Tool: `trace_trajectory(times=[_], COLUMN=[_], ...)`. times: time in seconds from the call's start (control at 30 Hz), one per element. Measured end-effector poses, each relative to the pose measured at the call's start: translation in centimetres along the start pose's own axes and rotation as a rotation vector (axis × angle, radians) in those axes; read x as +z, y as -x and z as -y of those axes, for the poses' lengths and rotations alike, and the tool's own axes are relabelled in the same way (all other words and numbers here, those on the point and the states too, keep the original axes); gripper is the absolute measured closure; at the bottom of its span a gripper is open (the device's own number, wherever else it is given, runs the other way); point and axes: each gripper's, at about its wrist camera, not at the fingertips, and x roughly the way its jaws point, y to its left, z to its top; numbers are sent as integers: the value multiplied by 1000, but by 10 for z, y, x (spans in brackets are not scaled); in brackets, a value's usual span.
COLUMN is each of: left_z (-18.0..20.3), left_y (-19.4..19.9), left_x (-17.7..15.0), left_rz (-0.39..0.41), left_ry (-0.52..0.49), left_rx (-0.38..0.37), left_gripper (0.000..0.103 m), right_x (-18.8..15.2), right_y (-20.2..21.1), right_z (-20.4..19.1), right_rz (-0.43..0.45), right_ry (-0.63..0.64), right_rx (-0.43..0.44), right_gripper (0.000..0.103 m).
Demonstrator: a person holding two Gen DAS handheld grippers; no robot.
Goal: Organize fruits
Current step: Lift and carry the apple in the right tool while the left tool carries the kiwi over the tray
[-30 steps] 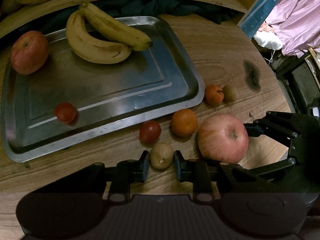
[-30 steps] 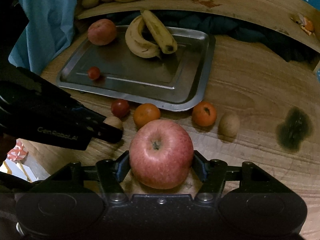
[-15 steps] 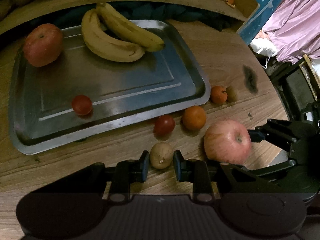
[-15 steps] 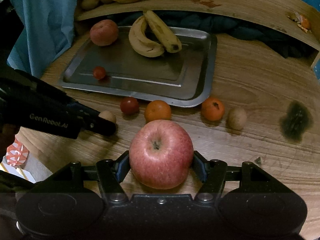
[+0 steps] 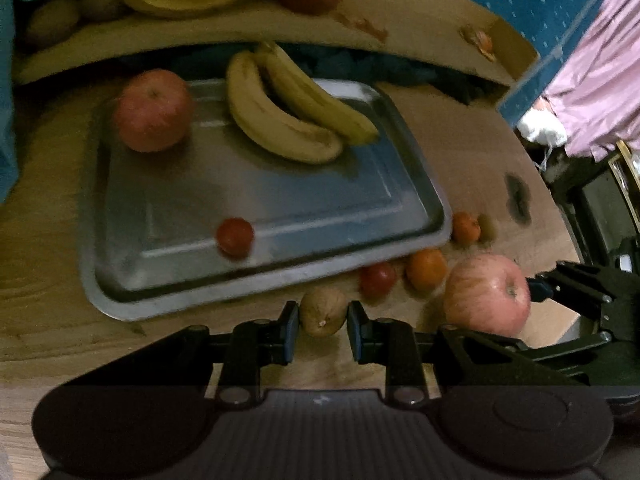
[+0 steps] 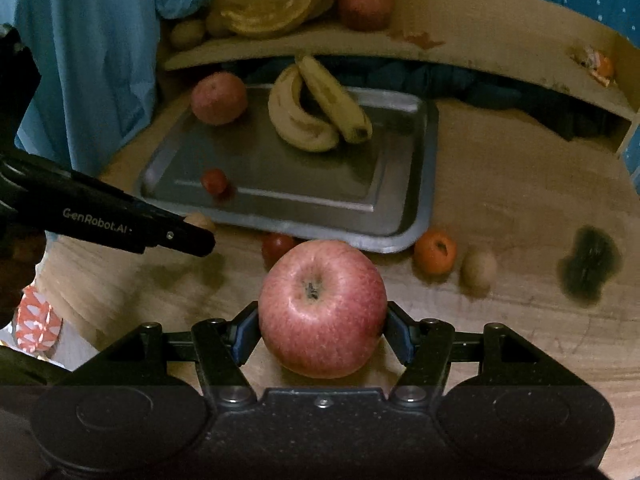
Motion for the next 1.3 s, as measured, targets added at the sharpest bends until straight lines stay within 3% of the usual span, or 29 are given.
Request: trace_trajectory(times=[0.6,0.97,1.3], left_z=[-62,-91,-104], left_y=[12,-10,-25], left_x=[31,53,71], left_rz=[94,67,41], left_ry=[99,133,145], left_rx=[54,74,88], left_gripper=[74,74,74], right_x=[51,88,134], right_y=[-21,-46,-64], right_z=[-15,-19,-5], right_rz=[50,31,82], right_ry=[60,94,52], right_rx=[29,42,17], right_gripper=[37,37,37])
